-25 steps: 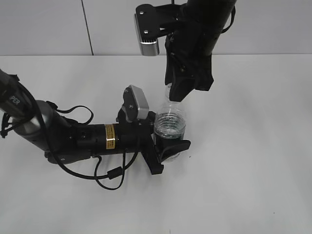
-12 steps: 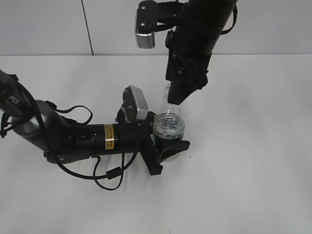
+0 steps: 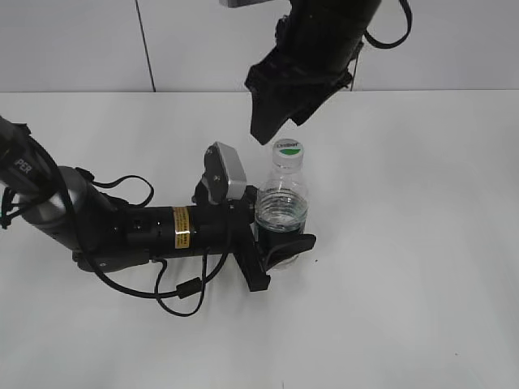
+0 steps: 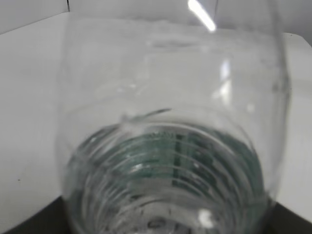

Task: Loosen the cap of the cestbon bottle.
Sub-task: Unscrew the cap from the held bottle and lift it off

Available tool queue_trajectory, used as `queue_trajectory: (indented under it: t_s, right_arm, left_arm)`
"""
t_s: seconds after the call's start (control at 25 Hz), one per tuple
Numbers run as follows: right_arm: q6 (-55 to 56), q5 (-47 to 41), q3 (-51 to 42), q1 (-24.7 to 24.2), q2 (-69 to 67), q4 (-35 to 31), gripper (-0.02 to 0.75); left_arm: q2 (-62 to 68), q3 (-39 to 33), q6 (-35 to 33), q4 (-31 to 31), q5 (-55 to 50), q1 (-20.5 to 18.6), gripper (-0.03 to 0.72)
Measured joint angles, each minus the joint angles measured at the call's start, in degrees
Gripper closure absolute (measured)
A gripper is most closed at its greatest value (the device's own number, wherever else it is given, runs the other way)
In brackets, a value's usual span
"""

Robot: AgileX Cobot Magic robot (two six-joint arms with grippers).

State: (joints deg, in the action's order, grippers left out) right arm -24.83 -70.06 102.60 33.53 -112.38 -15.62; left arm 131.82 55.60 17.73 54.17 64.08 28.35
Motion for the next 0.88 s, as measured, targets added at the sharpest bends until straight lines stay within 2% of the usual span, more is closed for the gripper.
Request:
queue_trajectory:
  t_s: [0.16,0.36,0.88]
  right_arm:
    - [17.91,0.0,0.03,0.0,-0.05,0.07,0.239]
    - [29.94,0.0,0.03,0.0,-0.55,1.36,0.239]
    - [33.23,0.05,-3.84,0.0,-0.16,-0.62,0.238]
  left_arm:
    - [0.0,0.0,0.0,0.0,0.0,-0.05,0.284]
    - [0.0,0.0,0.0,0.0,0.0,-0.05,0.284]
    - [0.0,0.0,0.0,0.0,0.0,-0.05,0.284]
